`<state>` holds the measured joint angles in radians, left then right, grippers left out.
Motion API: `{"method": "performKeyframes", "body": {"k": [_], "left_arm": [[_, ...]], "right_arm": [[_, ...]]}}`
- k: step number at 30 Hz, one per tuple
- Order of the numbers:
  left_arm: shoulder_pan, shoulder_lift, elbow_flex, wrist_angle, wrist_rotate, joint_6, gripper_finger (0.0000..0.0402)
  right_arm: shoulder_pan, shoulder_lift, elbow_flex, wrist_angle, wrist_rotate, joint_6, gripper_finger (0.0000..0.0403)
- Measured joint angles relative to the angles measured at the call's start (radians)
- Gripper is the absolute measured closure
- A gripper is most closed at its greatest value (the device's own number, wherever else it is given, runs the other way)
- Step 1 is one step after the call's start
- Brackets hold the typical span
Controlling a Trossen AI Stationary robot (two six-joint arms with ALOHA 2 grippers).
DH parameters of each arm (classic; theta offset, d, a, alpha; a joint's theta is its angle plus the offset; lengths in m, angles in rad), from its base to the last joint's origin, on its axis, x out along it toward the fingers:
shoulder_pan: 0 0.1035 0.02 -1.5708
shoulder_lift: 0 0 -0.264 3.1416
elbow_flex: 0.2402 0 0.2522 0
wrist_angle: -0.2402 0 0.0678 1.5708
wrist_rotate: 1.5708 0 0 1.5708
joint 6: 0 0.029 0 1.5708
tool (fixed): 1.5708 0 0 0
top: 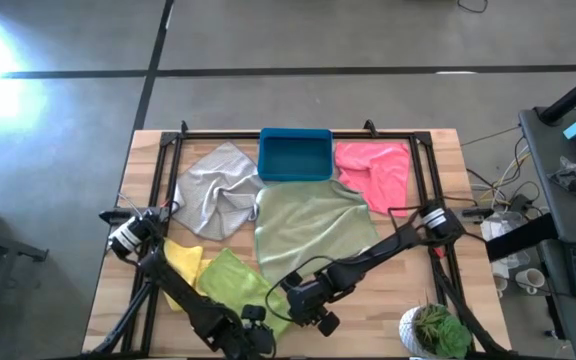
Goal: Fold microfiber towels
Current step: Fold the light green microfiber cloth
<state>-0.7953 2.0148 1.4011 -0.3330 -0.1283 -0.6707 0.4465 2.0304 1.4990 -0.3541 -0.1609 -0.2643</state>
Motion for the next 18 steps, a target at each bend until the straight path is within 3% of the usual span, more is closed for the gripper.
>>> {"method": "performKeyframes", "body": {"k": [7, 18], "left_arm": [[0.000, 0.000, -0.026, -0.016, -0.069, -0.002, 0.0275], [0.004, 0.000, -0.085, 0.059, -0.042, -0.003, 0.0275]], "right_arm": [[-0.002, 0.024, -0.001, 0.030, 0.003, -0.025, 0.0234], [-0.012, 0.055, 0.001, 0.062, 0.001, -0.025, 0.0234]]}}
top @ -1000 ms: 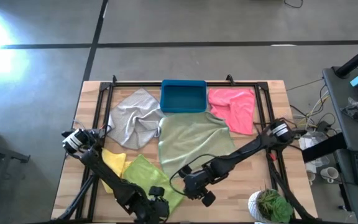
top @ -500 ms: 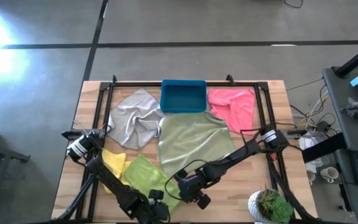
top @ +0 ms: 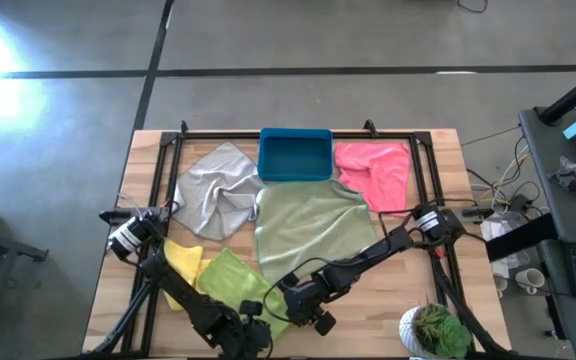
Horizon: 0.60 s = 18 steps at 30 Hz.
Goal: Fold microfiber towels
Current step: Fold the light green microfiber cloth
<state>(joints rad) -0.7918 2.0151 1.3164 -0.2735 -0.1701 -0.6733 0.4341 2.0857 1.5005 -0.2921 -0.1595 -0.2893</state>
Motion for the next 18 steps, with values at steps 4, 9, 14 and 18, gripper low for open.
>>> {"method": "performKeyframes", "body": {"k": [4, 9, 14, 18], "left_arm": [[0.001, 0.000, -0.005, 0.009, 0.001, 0.014, 0.0275], [0.003, 0.008, -0.017, 0.013, 0.000, 0.033, 0.0275], [0.011, 0.046, -0.010, 0.029, -0.005, 0.024, 0.0275], [0.019, 0.053, -0.009, 0.024, -0.003, -0.014, 0.0277]], "right_arm": [[-0.006, 0.000, 0.000, 0.006, -0.002, 0.001, 0.0234], [-0.013, 0.002, 0.000, 0.015, -0.003, 0.008, 0.0239], [-0.014, 0.002, 0.000, 0.020, 0.003, 0.008, 0.0260], [-0.014, 0.002, -0.002, 0.019, 0.003, 0.008, 0.0282]]}}
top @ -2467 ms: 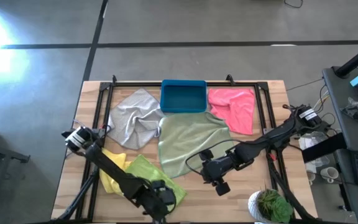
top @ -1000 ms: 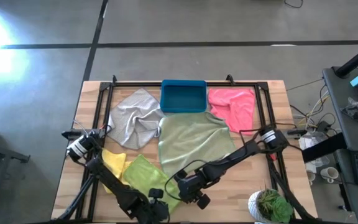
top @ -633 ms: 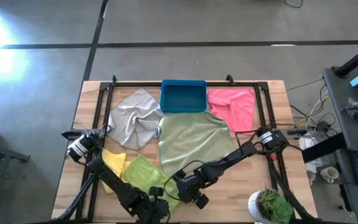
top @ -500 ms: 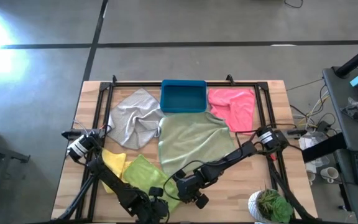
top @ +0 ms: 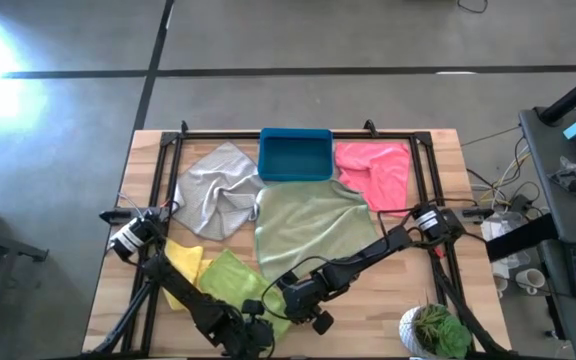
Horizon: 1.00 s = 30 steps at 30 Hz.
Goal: Fold microfiber towels
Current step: Fold the light green microfiber cloth
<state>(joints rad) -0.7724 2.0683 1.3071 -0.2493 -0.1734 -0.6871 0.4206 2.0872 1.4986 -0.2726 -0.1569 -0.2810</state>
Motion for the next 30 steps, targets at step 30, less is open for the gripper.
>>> {"method": "performKeyframes", "body": {"k": [30], "left_arm": [[0.042, -0.055, 0.041, -0.020, 0.002, -0.215, 0.0401]], "right_arm": [[0.005, -0.125, -0.004, -0.168, -0.004, 0.288, 0.0394]]}}
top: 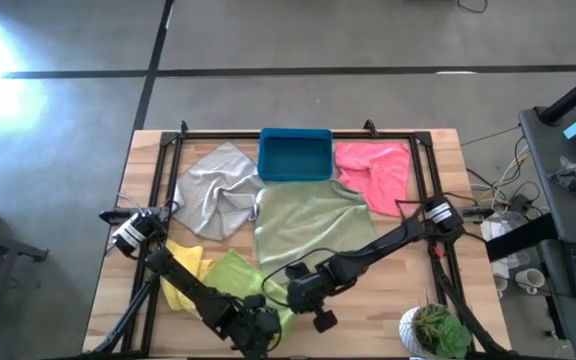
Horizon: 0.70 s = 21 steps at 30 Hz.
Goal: Fold microfiber towels
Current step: Fold the light green microfiber cloth
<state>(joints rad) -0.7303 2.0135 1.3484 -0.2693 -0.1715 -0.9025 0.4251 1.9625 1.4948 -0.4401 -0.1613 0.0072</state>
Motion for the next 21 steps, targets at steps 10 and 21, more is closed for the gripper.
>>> {"method": "performKeyframes", "body": {"k": [10, 21], "left_arm": [[0.000, -0.013, 0.122, 0.005, 0.001, -0.086, 0.0401], [-0.019, -0.015, 0.231, -0.011, 0.023, -0.149, 0.0402]], "right_arm": [[0.063, -0.083, 0.003, -0.103, 0.003, 0.167, 0.0394], [0.164, -0.083, 0.102, -0.236, 0.006, 0.342, 0.0394]]}}
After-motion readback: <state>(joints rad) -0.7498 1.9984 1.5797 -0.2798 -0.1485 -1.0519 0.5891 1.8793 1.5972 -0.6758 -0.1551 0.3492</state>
